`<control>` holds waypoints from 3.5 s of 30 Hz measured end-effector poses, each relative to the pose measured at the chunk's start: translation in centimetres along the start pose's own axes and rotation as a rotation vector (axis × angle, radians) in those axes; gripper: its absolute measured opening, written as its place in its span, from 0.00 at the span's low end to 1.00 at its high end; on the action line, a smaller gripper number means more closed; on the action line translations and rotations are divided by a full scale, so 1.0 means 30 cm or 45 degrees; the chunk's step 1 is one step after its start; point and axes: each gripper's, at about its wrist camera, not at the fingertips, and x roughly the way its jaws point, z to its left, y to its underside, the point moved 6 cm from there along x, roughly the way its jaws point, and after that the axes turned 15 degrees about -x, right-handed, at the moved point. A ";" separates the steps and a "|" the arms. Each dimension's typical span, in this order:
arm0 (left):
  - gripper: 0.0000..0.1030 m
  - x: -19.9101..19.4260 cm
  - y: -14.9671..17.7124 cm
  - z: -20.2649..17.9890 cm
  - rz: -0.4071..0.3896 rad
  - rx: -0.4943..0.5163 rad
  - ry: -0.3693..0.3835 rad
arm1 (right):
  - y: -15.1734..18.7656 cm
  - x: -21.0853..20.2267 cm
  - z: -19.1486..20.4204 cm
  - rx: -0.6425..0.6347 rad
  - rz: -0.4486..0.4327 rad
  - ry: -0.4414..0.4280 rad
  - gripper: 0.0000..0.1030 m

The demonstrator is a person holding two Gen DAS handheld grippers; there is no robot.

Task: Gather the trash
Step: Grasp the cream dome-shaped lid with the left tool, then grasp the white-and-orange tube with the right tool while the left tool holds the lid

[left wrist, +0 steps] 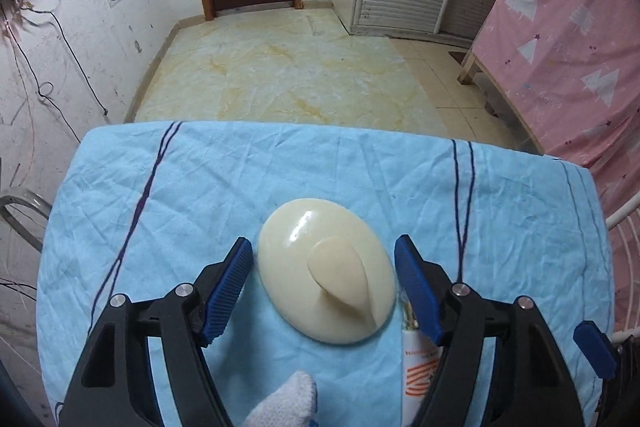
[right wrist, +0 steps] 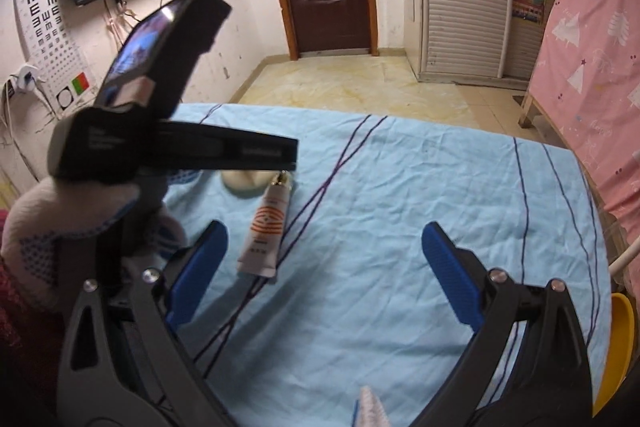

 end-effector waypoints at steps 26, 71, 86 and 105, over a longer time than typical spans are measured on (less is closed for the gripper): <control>0.55 -0.061 0.031 0.127 0.047 -0.122 0.193 | -0.020 0.073 0.051 -0.045 0.056 -0.008 0.91; 0.55 -0.256 0.066 0.131 -0.083 -0.062 0.229 | -0.093 0.039 -0.021 0.025 -0.031 0.056 0.19; 0.55 -0.321 0.078 0.115 -0.125 -0.051 0.209 | -0.063 0.138 0.027 -0.003 0.076 -0.066 0.30; 0.55 -0.299 0.069 0.131 -0.106 -0.076 0.220 | -0.062 0.210 0.057 -0.114 0.153 0.031 0.19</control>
